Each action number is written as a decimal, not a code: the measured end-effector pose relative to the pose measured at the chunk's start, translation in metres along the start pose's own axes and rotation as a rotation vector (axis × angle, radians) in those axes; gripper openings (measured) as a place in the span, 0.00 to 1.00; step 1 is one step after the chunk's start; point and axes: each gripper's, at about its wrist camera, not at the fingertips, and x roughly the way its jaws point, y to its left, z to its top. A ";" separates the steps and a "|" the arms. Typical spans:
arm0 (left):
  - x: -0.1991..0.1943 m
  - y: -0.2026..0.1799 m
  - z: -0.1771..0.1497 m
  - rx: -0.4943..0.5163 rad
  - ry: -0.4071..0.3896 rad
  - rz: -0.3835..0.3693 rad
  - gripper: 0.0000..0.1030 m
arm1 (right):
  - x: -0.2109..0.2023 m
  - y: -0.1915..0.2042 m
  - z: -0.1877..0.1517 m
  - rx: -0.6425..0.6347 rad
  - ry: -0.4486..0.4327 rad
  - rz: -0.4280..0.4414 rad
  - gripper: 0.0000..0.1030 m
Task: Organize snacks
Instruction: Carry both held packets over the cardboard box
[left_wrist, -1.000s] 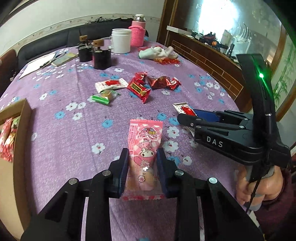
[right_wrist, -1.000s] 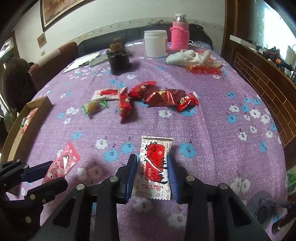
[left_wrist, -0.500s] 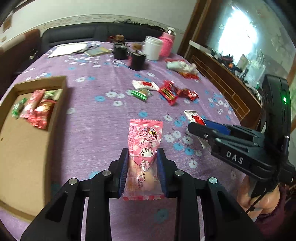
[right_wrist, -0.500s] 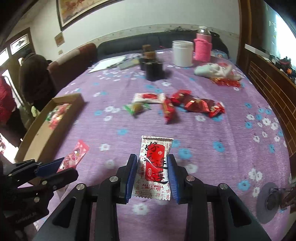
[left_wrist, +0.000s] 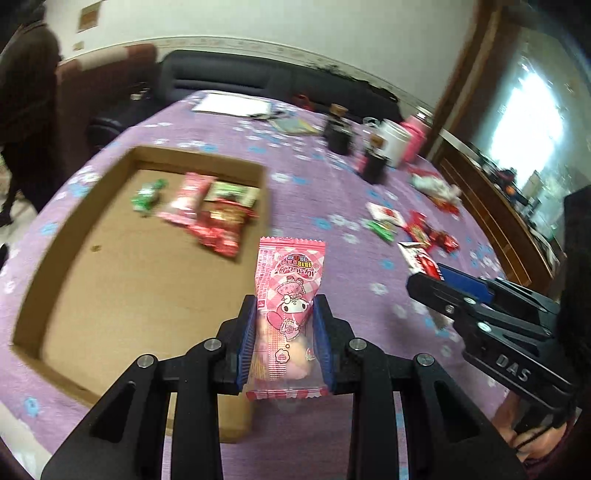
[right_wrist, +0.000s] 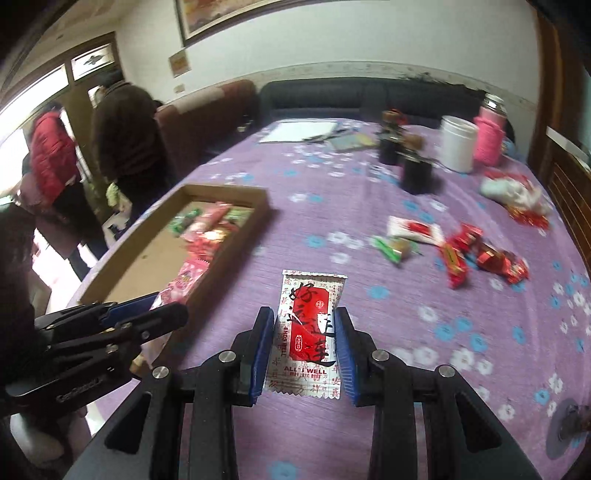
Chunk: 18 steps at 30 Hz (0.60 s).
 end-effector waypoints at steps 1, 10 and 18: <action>-0.002 0.010 0.003 -0.014 -0.004 0.020 0.26 | 0.002 0.006 0.003 -0.013 0.000 0.007 0.33; -0.015 0.072 0.035 -0.031 -0.045 0.175 0.27 | 0.026 0.074 0.040 -0.097 -0.023 0.100 0.33; 0.012 0.105 0.051 -0.072 0.023 0.189 0.27 | 0.072 0.112 0.057 -0.128 0.031 0.141 0.33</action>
